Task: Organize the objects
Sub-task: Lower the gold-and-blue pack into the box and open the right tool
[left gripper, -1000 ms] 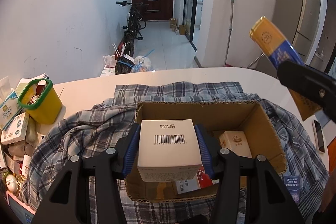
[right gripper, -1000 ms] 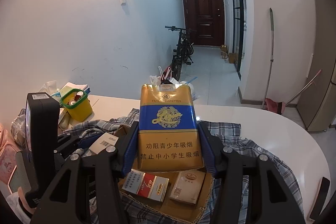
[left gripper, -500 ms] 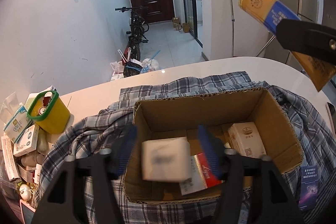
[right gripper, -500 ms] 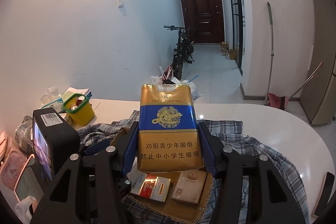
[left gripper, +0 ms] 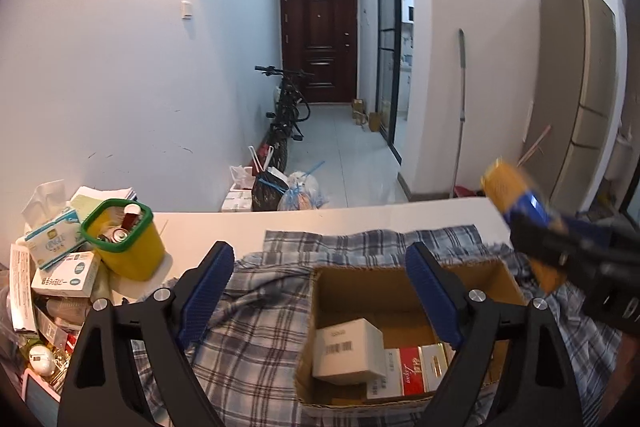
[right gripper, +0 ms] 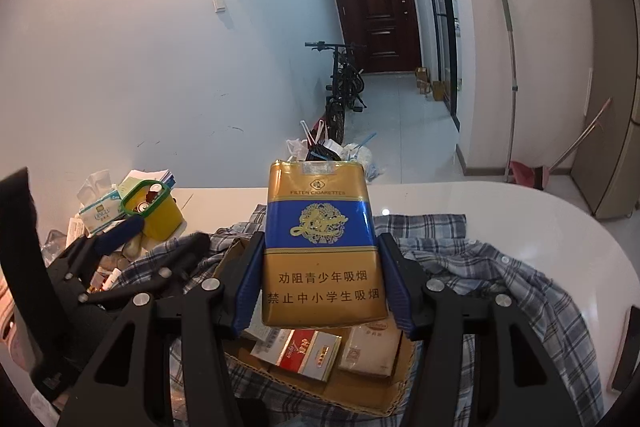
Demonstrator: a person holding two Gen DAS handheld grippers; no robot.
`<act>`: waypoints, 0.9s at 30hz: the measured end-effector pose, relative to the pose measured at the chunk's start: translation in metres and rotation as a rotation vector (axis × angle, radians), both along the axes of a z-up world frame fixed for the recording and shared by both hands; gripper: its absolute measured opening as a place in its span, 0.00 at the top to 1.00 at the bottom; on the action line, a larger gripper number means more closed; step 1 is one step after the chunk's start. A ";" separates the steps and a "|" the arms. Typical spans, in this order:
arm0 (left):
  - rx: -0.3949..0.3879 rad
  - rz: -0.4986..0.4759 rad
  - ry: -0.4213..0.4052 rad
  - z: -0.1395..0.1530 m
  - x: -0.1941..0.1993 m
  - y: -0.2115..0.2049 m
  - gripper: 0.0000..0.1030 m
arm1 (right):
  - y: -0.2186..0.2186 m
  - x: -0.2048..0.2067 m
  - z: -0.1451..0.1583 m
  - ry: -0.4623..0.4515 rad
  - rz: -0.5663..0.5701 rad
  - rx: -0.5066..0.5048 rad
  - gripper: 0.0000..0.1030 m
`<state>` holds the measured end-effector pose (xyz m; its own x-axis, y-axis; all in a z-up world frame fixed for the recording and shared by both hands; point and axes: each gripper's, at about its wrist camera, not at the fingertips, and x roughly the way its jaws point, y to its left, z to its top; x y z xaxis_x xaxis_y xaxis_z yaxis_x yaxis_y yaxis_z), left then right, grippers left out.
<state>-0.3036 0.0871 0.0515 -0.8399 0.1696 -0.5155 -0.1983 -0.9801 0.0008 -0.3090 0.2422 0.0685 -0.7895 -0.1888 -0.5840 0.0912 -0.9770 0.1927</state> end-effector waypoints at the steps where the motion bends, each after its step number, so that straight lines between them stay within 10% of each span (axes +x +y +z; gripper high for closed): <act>1: 0.011 0.006 -0.002 0.002 -0.001 -0.003 0.13 | -0.003 -0.001 -0.002 -0.007 0.007 0.008 0.47; 17: 0.008 0.001 -0.014 0.001 0.002 0.004 0.13 | -0.015 -0.020 -0.037 -0.121 0.026 0.070 0.47; 27: 0.019 0.000 0.024 0.012 0.008 -0.004 0.13 | 0.002 -0.011 -0.020 -0.079 -0.030 0.031 0.25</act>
<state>-0.2953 0.0828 0.0636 -0.8520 0.1797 -0.4918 -0.1989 -0.9799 -0.0135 -0.3204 0.2440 0.0485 -0.7458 -0.1468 -0.6498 0.0477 -0.9847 0.1677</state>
